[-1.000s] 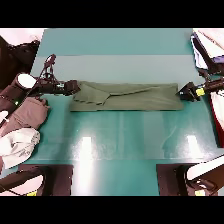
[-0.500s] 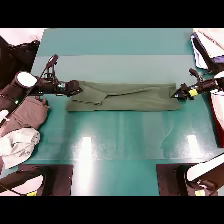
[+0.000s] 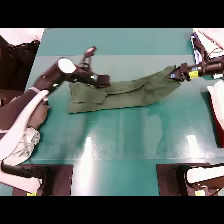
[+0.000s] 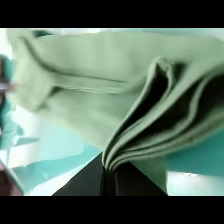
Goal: Fold the shirts.
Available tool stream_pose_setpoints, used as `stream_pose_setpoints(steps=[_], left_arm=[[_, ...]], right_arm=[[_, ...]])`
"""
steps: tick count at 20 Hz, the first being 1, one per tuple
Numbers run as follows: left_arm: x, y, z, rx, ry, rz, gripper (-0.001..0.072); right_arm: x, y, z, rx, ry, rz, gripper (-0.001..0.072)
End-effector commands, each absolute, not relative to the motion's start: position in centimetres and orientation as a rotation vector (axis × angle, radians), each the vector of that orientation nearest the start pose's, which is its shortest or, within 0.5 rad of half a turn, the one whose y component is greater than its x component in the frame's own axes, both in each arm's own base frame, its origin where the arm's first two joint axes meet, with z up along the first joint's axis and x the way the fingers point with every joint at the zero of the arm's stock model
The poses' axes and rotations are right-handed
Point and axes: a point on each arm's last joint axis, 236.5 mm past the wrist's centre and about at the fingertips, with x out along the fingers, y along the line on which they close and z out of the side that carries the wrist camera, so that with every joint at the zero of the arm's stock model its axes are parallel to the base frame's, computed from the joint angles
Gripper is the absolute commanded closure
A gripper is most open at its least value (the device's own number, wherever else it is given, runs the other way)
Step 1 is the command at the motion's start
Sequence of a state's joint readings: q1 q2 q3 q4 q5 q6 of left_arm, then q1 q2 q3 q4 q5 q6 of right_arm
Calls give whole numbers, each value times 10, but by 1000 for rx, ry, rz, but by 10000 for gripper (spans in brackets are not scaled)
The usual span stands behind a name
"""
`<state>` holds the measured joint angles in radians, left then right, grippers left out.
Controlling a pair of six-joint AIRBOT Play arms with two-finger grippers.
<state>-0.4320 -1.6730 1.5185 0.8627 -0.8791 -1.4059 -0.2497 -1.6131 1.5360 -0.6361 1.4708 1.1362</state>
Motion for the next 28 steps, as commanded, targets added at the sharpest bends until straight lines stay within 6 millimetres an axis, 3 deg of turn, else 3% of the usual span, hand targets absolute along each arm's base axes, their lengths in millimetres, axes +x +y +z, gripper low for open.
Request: stream_pose_setpoints(steps=[1,4,7,12,15,19,23,25,28], left_arm=[[435,-396,-10,-281,1164,-813,681],[438,-408,-43,-317,1231,-785,680],[439,-407,-61,-324,1262,-763,680],[446,-401,-65,-301,1245,-743,680],[449,-393,-56,-298,1261,-755,680],[464,-370,-10,-276,1255,-800,680],[481,-327,51,-179,1177,-785,680],[488,-286,80,-100,1131,-712,680],[490,-208,131,4,1063,-553,680]], right_arm=[[444,133,140,506,1059,831,696],[440,170,174,433,1019,900,696],[430,201,194,374,991,970,696],[414,236,202,333,993,1041,696],[407,250,202,319,995,1069,696],[407,266,205,315,971,1080,696],[409,288,209,314,927,1091,696],[410,300,206,317,924,1099,696],[406,328,185,316,964,1129,696]])
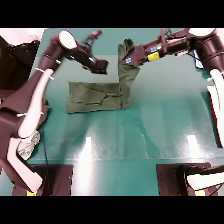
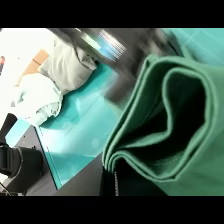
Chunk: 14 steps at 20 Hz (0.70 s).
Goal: Fold the shirts.
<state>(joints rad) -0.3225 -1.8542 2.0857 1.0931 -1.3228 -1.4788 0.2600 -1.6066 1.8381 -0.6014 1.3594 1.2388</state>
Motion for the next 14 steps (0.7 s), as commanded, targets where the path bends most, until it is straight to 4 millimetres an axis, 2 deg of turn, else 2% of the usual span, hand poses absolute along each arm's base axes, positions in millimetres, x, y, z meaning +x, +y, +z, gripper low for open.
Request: stream_pose_setpoints(steps=[1,3,6,8,10,11,12,14], left_arm=[[489,-184,148,22,1038,-501,680],[482,-139,183,48,985,-409,680],[470,-97,226,57,906,-313,680],[462,-87,244,63,866,-287,679],[456,-87,248,63,861,-287,679],[454,-86,245,63,871,-287,679],[453,-86,240,63,884,-287,679],[451,-86,231,62,911,-288,679]], right_arm=[[406,339,177,318,971,1135,696],[409,365,161,328,973,1137,695],[415,411,136,344,942,1126,693],[416,444,114,361,929,1112,693],[413,477,88,369,919,1095,689],[412,492,78,372,903,1087,637],[406,508,71,343,886,1109,428],[388,533,72,268,864,1204,93]])
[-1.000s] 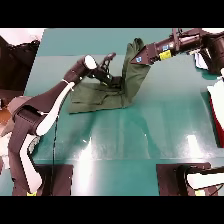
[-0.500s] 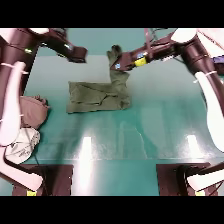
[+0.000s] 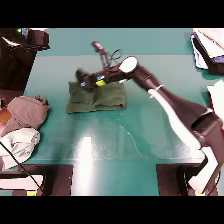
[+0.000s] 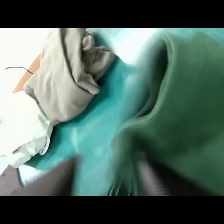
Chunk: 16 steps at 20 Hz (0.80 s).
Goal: Fold the shirts.
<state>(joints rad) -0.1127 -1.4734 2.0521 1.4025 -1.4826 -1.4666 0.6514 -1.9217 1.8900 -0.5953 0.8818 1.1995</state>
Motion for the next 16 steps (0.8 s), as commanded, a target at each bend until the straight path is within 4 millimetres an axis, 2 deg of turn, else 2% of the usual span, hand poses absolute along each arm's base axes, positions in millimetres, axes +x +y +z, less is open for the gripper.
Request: stream_pose_setpoints(steps=[1,3,5,8,9,11,12,14,16], left_arm=[[450,-86,228,63,922,-289,679],[449,-86,226,64,931,-289,679],[449,-86,227,64,929,-289,679],[450,-86,227,63,925,-289,679],[450,-86,227,63,925,-289,679],[450,-86,227,62,924,-290,679],[451,-87,228,60,921,-292,679],[452,-88,229,58,913,-295,679],[453,-89,230,56,906,-296,679]], right_arm=[[381,536,80,250,867,1244,23],[380,515,90,177,893,1274,24],[389,469,81,130,979,1224,61],[405,377,51,105,1145,1089,64],[409,347,42,141,1192,1038,68],[418,295,26,236,1246,936,142],[423,272,18,289,1268,873,141],[429,235,-3,393,1307,749,141],[429,218,-22,500,1346,678,111]])
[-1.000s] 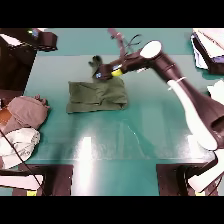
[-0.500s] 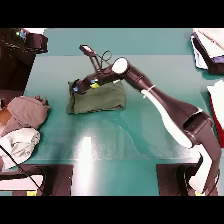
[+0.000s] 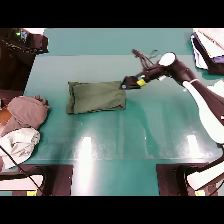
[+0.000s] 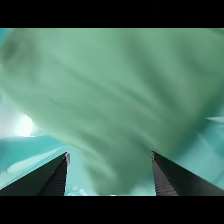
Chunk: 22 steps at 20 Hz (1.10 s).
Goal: Fold the shirts.
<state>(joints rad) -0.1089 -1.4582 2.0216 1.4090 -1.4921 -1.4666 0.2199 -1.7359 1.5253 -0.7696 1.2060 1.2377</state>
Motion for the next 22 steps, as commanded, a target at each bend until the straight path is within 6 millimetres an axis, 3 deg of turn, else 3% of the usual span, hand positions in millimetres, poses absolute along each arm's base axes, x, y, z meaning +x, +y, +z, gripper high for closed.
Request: stream_pose_setpoints(steps=[1,2,5,9,12,13,15,16,17,20,22], left_arm=[[453,-89,230,56,906,-297,679],[453,-89,230,55,906,-299,679],[453,-90,230,53,906,-301,679],[452,-94,231,43,907,-319,679],[451,-95,230,43,911,-321,679],[449,-95,229,50,916,-326,679],[446,-95,227,53,933,-328,679],[446,-95,227,53,935,-328,679],[446,-94,227,53,934,-327,679],[446,-94,227,53,936,-328,679],[444,-94,225,55,945,-329,679]], right_arm=[[431,217,-27,577,1342,660,30],[434,222,-30,668,1331,648,-4],[432,248,-45,820,1357,655,-2],[428,298,-63,778,1410,735,-2],[429,344,-56,795,1402,822,2],[430,354,-56,784,1399,844,53],[432,368,-52,759,1384,875,276],[434,371,-49,750,1369,881,455],[438,372,-44,734,1347,893,695],[452,364,-19,721,1278,912,693],[462,336,7,684,1227,903,694]])
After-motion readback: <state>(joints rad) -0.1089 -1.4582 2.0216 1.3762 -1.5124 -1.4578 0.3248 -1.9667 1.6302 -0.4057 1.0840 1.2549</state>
